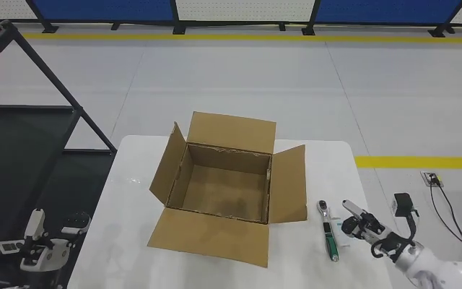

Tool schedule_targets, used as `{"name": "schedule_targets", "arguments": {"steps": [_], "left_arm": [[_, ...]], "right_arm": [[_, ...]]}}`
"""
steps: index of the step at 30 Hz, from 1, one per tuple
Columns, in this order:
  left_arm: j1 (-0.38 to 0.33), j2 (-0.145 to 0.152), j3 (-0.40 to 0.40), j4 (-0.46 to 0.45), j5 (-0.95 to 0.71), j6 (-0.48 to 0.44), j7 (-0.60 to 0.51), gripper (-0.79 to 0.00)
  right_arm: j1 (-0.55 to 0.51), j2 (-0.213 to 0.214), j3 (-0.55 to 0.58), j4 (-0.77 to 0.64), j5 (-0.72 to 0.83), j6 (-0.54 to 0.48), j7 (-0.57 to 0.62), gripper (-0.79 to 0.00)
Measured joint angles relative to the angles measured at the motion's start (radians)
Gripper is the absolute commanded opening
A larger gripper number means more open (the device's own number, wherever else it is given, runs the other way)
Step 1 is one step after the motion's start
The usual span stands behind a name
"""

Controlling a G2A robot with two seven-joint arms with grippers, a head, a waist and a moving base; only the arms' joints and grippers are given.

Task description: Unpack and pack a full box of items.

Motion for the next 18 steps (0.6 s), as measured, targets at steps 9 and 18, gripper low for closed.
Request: {"name": "schedule_targets", "arguments": {"steps": [9, 18], "left_arm": [[0.000, 0.000, 0.000, 0.000, 0.000, 0.000, 0.000, 0.000], [0.000, 0.000, 0.000, 0.000, 0.000, 0.000, 0.000, 0.000]], "right_arm": [[-0.095, 0.002, -0.131, -0.065, -0.678, 0.038, -0.403, 0.000], [-0.047, 0.028, -0.151, 0.028, -0.987, -0.134, -0.256, 0.000]]}}
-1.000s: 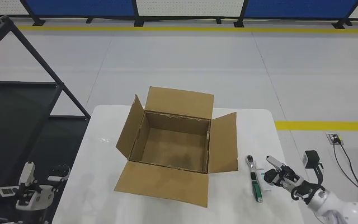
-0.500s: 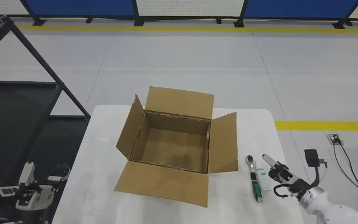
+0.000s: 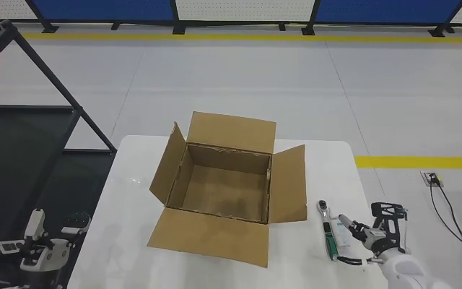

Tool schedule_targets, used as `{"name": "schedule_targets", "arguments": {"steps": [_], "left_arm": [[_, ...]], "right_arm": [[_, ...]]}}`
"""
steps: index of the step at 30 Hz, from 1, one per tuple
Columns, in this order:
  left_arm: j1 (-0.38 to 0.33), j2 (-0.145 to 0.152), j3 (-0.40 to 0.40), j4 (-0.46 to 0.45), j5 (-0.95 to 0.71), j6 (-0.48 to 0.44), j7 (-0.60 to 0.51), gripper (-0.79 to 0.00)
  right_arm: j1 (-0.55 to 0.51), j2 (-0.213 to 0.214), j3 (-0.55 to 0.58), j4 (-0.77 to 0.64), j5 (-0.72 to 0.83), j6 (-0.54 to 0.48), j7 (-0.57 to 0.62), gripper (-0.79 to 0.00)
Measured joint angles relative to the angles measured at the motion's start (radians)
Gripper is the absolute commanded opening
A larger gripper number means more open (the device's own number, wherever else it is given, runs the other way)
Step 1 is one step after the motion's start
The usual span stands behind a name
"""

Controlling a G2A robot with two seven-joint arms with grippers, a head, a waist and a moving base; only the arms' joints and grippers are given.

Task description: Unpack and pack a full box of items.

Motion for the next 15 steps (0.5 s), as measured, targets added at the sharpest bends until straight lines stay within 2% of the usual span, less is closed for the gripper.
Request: {"name": "schedule_targets", "arguments": {"steps": [12, 15], "left_arm": [[0.000, 0.000, 0.000, 0.000, 0.000, 0.000, 0.000, 0.000], [0.000, 0.000, 0.000, 0.000, 0.000, 0.000, 0.000, 0.000]], "right_arm": [[0.003, 0.001, -0.005, 0.010, -0.020, -0.019, -0.004, 0.000], [0.003, 0.003, -0.026, 0.017, -0.084, -0.028, 0.006, 0.000]]}}
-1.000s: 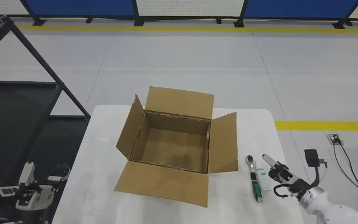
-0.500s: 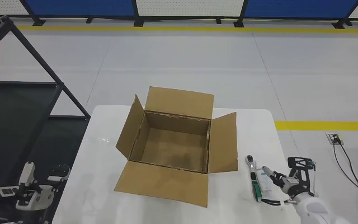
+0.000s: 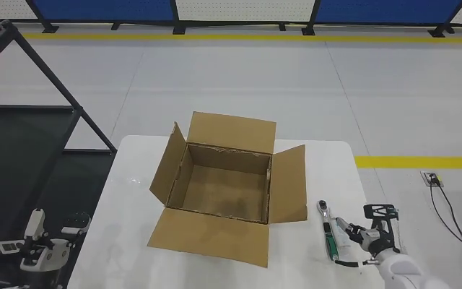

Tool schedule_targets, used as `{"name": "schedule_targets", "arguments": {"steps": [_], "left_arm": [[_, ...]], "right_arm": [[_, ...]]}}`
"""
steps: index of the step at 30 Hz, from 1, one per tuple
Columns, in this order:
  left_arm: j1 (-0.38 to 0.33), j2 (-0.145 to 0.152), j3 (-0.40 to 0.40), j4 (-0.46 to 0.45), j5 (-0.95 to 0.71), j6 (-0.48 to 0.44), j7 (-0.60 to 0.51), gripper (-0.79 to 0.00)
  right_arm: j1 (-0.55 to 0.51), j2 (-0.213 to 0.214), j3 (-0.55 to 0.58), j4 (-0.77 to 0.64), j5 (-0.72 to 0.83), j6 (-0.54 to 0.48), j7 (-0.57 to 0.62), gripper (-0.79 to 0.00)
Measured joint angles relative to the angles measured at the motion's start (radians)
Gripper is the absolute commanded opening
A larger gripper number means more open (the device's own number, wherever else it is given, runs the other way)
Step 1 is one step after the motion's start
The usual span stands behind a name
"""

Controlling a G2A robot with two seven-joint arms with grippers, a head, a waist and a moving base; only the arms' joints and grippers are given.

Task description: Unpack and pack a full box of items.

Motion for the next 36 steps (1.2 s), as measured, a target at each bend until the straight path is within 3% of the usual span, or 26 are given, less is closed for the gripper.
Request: {"name": "schedule_targets", "arguments": {"steps": [13, 16, 22, 36], "left_arm": [[0.000, 0.000, 0.000, 0.000, 0.000, 0.000, 0.000, 0.000], [0.000, 0.000, 0.000, 0.000, 0.000, 0.000, 0.000, 0.000], [0.000, 0.000, 0.000, 0.000, 0.000, 0.000, 0.000, 0.000], [0.000, 0.000, 0.000, 0.000, 0.000, 0.000, 0.000, 0.000]], "right_arm": [[0.107, 0.002, -0.081, 0.073, -0.126, 0.010, 0.219, -0.031], [0.130, 0.002, -0.088, 0.097, -0.126, -0.001, 0.248, -0.068], [0.167, 0.001, -0.096, 0.147, -0.111, -0.005, 0.267, -0.360], [0.205, 0.003, -0.107, 0.199, -0.117, -0.030, 0.321, -0.406]]}}
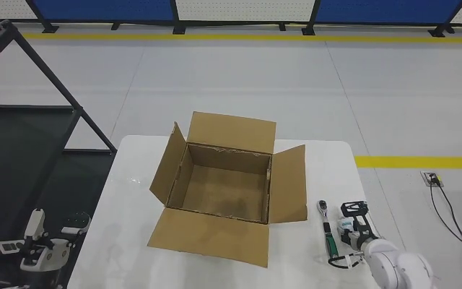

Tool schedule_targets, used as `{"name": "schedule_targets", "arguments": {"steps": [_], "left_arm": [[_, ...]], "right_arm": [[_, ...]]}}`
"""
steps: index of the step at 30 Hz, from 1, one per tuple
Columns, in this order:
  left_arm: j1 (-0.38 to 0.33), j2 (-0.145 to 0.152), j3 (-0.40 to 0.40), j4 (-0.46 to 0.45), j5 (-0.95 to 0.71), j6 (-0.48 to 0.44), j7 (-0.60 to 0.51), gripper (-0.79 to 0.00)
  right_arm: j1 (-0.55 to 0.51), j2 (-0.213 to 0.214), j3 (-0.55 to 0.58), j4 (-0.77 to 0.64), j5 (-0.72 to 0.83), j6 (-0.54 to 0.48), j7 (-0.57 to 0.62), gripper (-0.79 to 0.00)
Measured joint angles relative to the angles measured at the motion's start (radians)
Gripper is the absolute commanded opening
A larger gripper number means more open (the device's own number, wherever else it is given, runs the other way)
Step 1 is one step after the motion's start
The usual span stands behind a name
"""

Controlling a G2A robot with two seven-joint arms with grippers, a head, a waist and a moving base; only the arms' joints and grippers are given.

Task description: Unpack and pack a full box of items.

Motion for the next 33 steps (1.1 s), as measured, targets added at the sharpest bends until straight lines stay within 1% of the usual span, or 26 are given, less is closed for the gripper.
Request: {"name": "schedule_targets", "arguments": {"steps": [1, 3, 4, 5, 9, 13, 19, 23, 28, 31, 33], "left_arm": [[0.000, 0.000, 0.000, 0.000, 0.000, 0.000, 0.000, 0.000], [0.000, 0.000, 0.000, 0.000, 0.000, 0.000, 0.000, 0.000], [0.000, 0.000, 0.000, 0.000, 0.000, 0.000, 0.000, 0.000], [0.000, 0.000, 0.000, 0.000, 0.000, 0.000, 0.000, 0.000], [0.000, 0.000, 0.000, 0.000, 0.000, 0.000, 0.000, 0.000], [0.000, 0.000, 0.000, 0.000, 0.000, 0.000, 0.000, 0.000], [0.000, 0.000, 0.000, 0.000, 0.000, 0.000, 0.000, 0.000], [0.000, 0.000, 0.000, 0.000, 0.000, 0.000, 0.000, 0.000], [0.000, 0.000, 0.000, 0.000, 0.000, 0.000, 0.000, 0.000], [0.000, 0.000, 0.000, 0.000, 0.000, 0.000, 0.000, 0.000], [0.000, 0.000, 0.000, 0.000, 0.000, 0.000, 0.000, 0.000]], "right_arm": [[0.002, 0.000, 0.000, 0.003, 0.002, -0.002, 0.003, -0.419], [0.008, 0.001, 0.001, 0.011, 0.002, -0.004, 0.008, -0.499], [0.011, 0.001, 0.000, 0.015, 0.003, -0.004, 0.009, -0.671], [0.014, 0.000, 0.001, 0.018, 0.008, -0.004, 0.010, -0.785], [0.011, 0.000, 0.014, -0.001, 0.040, -0.010, -0.013, -0.785], [-0.027, 0.003, 0.052, -0.098, 0.082, -0.024, -0.044, -0.785], [-0.126, 0.003, 0.101, -0.355, 0.153, -0.016, -0.093, -0.785], [-0.162, 0.000, 0.087, -0.531, 0.171, -0.009, -0.108, -0.785], [-0.134, -0.004, 0.019, -0.689, 0.156, 0.044, -0.089, -0.785], [-0.066, -0.008, -0.056, -0.704, 0.145, 0.055, -0.091, -0.785], [-0.002, -0.013, -0.131, -0.700, 0.118, 0.069, -0.075, -0.785]]}}
